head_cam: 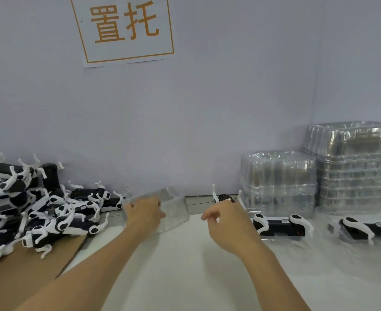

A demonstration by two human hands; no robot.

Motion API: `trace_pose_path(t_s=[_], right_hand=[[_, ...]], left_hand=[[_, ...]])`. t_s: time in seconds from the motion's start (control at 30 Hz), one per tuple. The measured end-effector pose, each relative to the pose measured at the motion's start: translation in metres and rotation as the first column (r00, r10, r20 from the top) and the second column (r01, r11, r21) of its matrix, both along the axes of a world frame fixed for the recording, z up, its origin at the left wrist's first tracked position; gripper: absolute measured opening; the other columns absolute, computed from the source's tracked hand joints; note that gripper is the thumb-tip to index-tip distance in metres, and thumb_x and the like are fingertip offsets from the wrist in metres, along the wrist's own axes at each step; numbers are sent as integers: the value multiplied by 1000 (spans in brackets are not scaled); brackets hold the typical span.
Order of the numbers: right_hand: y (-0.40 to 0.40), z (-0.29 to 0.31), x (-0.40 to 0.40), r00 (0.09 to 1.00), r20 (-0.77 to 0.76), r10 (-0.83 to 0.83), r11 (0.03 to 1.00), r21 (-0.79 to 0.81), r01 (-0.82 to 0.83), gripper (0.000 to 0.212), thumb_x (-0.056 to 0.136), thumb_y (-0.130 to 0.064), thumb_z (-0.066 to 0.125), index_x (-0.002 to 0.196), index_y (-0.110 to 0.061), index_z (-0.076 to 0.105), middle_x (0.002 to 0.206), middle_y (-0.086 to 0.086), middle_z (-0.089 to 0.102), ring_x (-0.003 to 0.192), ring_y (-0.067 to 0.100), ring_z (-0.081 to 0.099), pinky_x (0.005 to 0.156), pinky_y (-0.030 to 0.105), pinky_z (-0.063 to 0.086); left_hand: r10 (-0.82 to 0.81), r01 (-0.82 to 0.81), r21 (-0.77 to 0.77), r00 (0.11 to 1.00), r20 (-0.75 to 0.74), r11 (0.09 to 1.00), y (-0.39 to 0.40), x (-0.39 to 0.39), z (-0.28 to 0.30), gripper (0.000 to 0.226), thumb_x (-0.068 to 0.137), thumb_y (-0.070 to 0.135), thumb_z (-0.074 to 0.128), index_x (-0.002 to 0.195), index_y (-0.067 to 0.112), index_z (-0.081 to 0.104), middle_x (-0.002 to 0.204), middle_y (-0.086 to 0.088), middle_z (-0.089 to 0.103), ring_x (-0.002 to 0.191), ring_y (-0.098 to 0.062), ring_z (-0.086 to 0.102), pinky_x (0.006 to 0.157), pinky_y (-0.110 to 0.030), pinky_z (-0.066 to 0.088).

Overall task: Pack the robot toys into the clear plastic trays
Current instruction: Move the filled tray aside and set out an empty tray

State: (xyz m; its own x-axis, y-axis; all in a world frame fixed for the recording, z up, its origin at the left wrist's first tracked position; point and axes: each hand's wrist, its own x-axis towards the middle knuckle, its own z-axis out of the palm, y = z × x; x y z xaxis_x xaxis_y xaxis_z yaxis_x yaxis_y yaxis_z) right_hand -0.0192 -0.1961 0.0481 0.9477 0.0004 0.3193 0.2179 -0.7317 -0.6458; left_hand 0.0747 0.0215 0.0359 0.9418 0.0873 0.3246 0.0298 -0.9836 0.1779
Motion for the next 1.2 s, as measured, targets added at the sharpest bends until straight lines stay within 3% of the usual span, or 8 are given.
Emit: trace_pose_path(t_s=[0.13,0.27,0.5,0.6,0.67,0.87,1.03,1.2], right_hand=[[9,-15,5,984,-156,87,987,144,-65,27,94,-23,51,111,-29,70,109,-8,66,90,3,59,73,16,43],[16,-12,2,971,-146,187,920,374,-121,14,98,-39,51,100,-33,64,95,-2,71,77,5,67,66,15,48],[24,13,-9,982,92,166,565,807,-172,8,91,-16,70,90,-22,74,79,-6,73,64,6,65,60,21,48],[22,20,-12,954,83,287,495,840,-222,10,92,-15,68,89,-14,78,75,-2,71,64,11,63,63,23,50],[26,20,-14,958,56,282,540,816,-207,10,91,-15,69,87,-13,78,71,-1,70,62,10,62,64,23,50],[38,17,-15,985,-9,174,603,791,-99,8,88,-14,73,82,-9,73,69,0,71,53,2,57,55,16,48],[34,17,-15,979,23,202,547,826,-133,8,88,-12,73,83,-6,73,68,3,70,53,6,55,61,24,49],[26,16,-16,932,53,359,386,900,-200,12,92,-5,64,88,0,74,73,9,69,61,13,56,63,24,51]], left_hand=[[-57,90,-192,984,171,977,-18,-15,15,8,97,27,58,94,19,58,101,3,66,100,-25,61,76,-35,39],[-55,186,-527,965,255,829,-34,-36,48,14,95,30,62,92,17,64,87,4,66,81,-18,61,70,-33,45],[-31,328,-738,922,385,589,-48,-83,64,12,93,31,67,92,19,68,84,4,67,80,-12,64,69,-28,48],[-2,344,-740,907,420,578,-47,-94,51,10,90,28,71,93,26,62,90,6,64,86,-12,60,74,-28,47],[-16,322,-766,926,377,557,-43,-95,44,10,91,28,71,96,26,63,93,4,65,89,-13,61,76,-26,47],[-47,309,-782,940,339,542,-36,-96,43,19,89,26,73,84,35,58,92,2,63,70,2,59,55,-4,41],[-49,323,-808,938,344,493,-35,-98,45,16,88,27,75,86,34,60,92,1,66,79,-8,62,62,-14,43],[-46,311,-841,945,325,444,-33,-98,46,8,90,26,73,93,25,66,94,-5,68,79,-13,63,65,-21,44]])
